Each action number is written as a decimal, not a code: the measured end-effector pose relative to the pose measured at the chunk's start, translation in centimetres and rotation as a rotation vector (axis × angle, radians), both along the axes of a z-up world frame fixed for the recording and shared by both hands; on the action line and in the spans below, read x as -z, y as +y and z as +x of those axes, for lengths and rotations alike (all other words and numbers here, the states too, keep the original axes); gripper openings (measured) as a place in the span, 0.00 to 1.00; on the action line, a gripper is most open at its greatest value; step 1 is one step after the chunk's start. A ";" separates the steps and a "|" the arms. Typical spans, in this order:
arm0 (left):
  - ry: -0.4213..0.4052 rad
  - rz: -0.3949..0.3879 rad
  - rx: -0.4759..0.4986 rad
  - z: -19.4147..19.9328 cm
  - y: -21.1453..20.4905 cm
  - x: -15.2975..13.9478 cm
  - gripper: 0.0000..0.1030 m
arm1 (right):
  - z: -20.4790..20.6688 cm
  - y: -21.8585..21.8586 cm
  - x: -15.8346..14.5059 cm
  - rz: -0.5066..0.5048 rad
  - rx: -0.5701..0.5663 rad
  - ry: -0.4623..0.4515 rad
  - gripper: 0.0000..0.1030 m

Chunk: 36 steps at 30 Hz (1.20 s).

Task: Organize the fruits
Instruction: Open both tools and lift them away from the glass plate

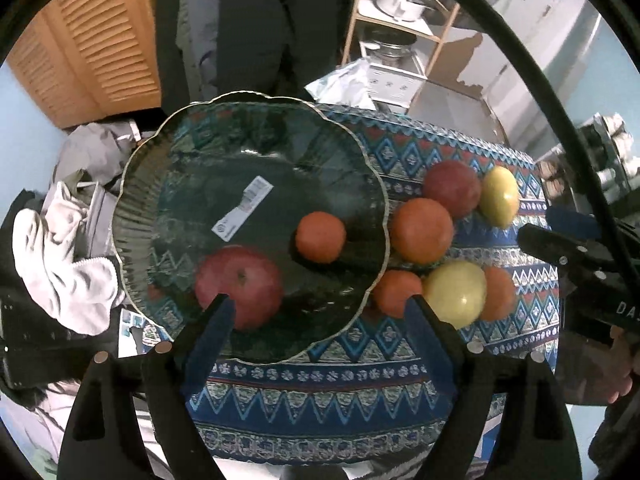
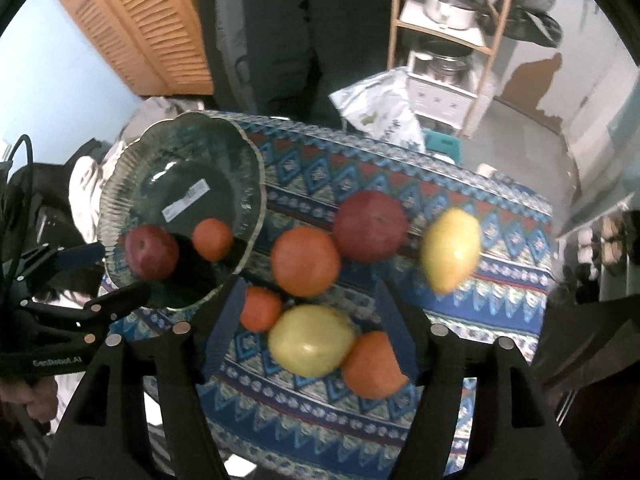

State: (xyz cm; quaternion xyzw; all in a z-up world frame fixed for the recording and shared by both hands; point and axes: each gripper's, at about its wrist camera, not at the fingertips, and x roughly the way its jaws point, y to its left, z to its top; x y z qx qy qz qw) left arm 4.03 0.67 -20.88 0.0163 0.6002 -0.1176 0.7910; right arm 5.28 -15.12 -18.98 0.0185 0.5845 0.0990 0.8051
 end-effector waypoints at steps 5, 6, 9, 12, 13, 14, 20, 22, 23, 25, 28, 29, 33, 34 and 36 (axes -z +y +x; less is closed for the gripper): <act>0.000 0.005 0.032 -0.5 -1.6 -0.1 0.85 | -1.3 -2.6 -0.5 -0.022 0.033 0.005 0.69; 0.000 0.008 0.042 -0.6 -2.0 -0.1 0.85 | -1.5 -3.1 -0.5 -0.026 0.038 0.006 0.70; -0.003 0.013 0.062 -0.9 -3.0 0.0 0.85 | -2.3 -4.5 -0.4 -0.040 0.048 0.018 0.70; -0.002 0.020 0.081 -1.3 -3.9 0.1 0.85 | -3.2 -5.5 -0.1 -0.052 0.055 0.028 0.70; 0.000 0.021 0.090 -1.4 -4.2 0.1 0.85 | -3.5 -5.9 -0.1 -0.055 0.057 0.032 0.70; 0.001 0.022 0.095 -1.5 -4.4 0.2 0.85 | -3.7 -6.2 0.0 -0.055 0.060 0.035 0.70; 0.015 0.029 0.143 -2.1 -5.8 0.8 0.85 | -5.0 -7.2 0.5 -0.064 0.045 0.051 0.74; 0.020 0.033 0.155 -2.2 -6.3 1.1 0.85 | -5.3 -7.2 0.8 -0.067 0.031 0.057 0.74; 0.023 0.034 0.161 -2.3 -6.5 1.3 0.85 | -5.4 -7.2 1.1 -0.068 0.021 0.062 0.74; 0.032 0.037 0.173 -2.3 -7.0 1.9 0.85 | -5.6 -7.2 1.8 -0.068 0.005 0.072 0.74; 0.041 0.044 0.191 -2.3 -7.5 3.0 0.85 | -5.6 -6.8 3.0 -0.073 -0.014 0.093 0.74; 0.044 0.051 0.197 -2.3 -7.7 3.4 0.85 | -5.6 -6.7 3.5 -0.076 -0.021 0.101 0.74; 0.055 0.050 0.217 -2.1 -8.0 4.5 0.85 | -5.4 -6.1 5.3 -0.074 -0.054 0.129 0.74; 0.058 0.047 0.221 -2.1 -8.0 4.7 0.85 | -5.4 -5.9 5.8 -0.071 -0.065 0.137 0.74; 0.065 0.048 0.226 -1.9 -8.0 5.2 0.85 | -5.3 -5.6 6.6 -0.071 -0.083 0.152 0.74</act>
